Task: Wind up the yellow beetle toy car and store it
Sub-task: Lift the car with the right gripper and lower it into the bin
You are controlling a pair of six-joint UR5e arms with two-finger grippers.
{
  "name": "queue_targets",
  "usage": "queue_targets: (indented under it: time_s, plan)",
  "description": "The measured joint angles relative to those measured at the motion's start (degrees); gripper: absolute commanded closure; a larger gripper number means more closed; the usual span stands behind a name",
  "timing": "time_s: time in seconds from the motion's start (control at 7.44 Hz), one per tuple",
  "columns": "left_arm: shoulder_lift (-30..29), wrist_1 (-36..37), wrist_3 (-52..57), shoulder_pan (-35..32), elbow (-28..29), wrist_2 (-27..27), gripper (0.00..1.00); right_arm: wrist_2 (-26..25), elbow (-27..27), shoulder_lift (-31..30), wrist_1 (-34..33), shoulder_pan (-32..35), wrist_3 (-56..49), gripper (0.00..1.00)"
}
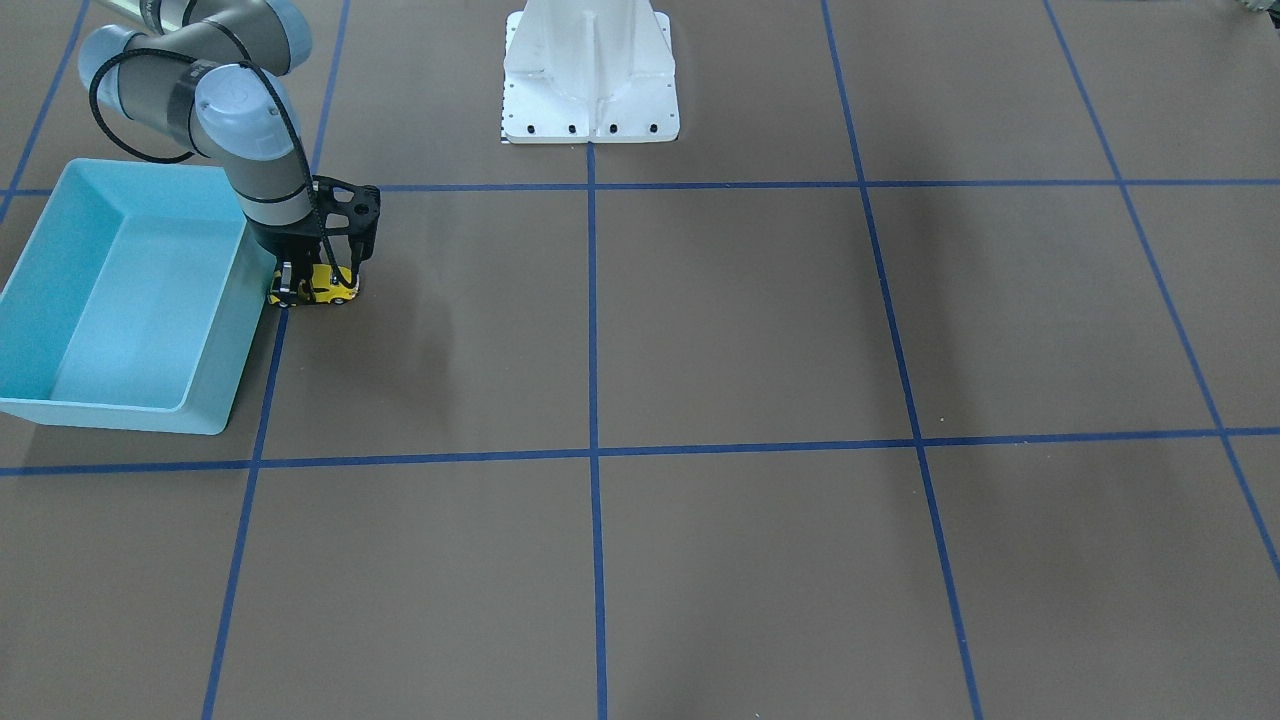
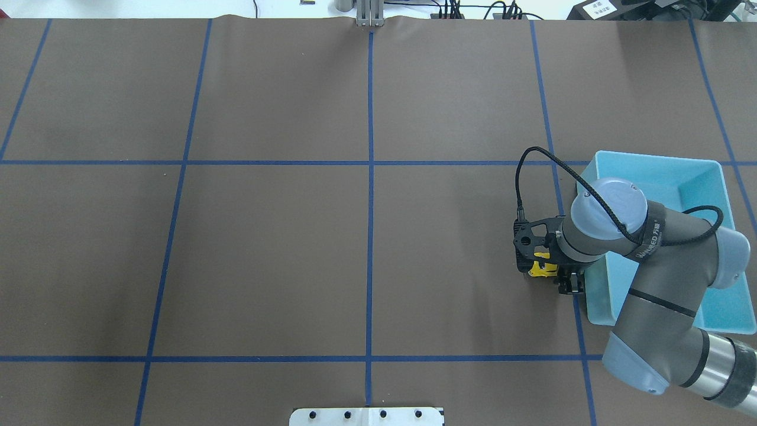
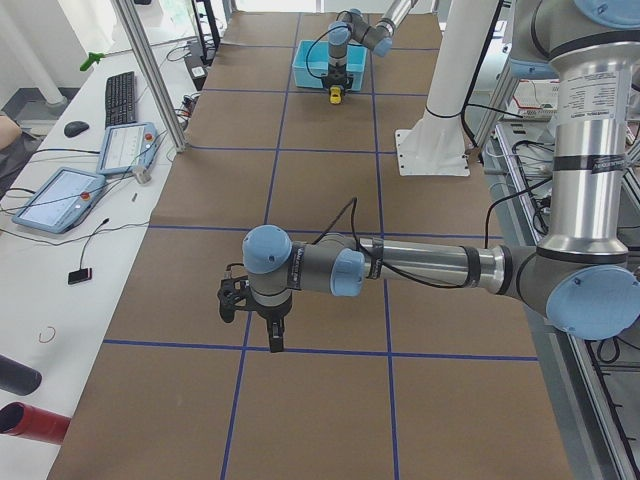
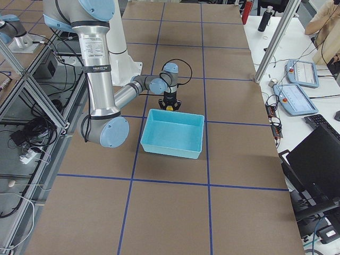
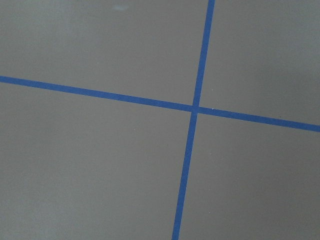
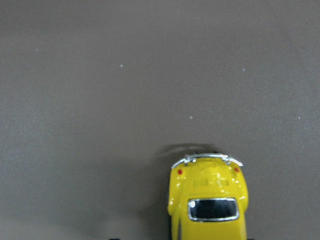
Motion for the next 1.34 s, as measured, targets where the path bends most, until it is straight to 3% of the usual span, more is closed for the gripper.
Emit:
queue_targets:
  time_s: [0.27,0.4,0.67,0.81,1.07,1.21,1.34]
  plan:
    - [0.0,0.0,0.0,0.0,0.0,0.0,0.00,1.0,1.8,1.3,-2.9,0.9,-0.1,1.00]
    - [0.0,0.0,0.0,0.0,0.0,0.0,0.00,2.0,4.5,4.5,-9.9,2.3,-0.1,1.00]
    - [0.1,0.0,0.0,0.0,0.0,0.0,0.00,2.6,11.3,13.3,-30.1,6.7,-2.0,1.00]
    - [0.2,-0.1,0.0,-0.1,0.0,0.0,0.00,2.8,14.1,13.0,-33.9,8.5,-4.1,1.00]
    - [0.2,-0.1,0.0,-0.1,0.0,0.0,0.00,4.4,16.8,7.0,-34.7,13.1,-10.3,1.00]
    - [0.2,-0.1,0.0,-0.1,0.0,0.0,0.00,5.7,16.6,1.0,-29.8,15.4,-12.8,1.00]
    - [0.2,-0.1,0.0,0.0,0.0,0.0,0.00,7.5,14.4,-6.7,-18.3,17.6,-13.9,1.00]
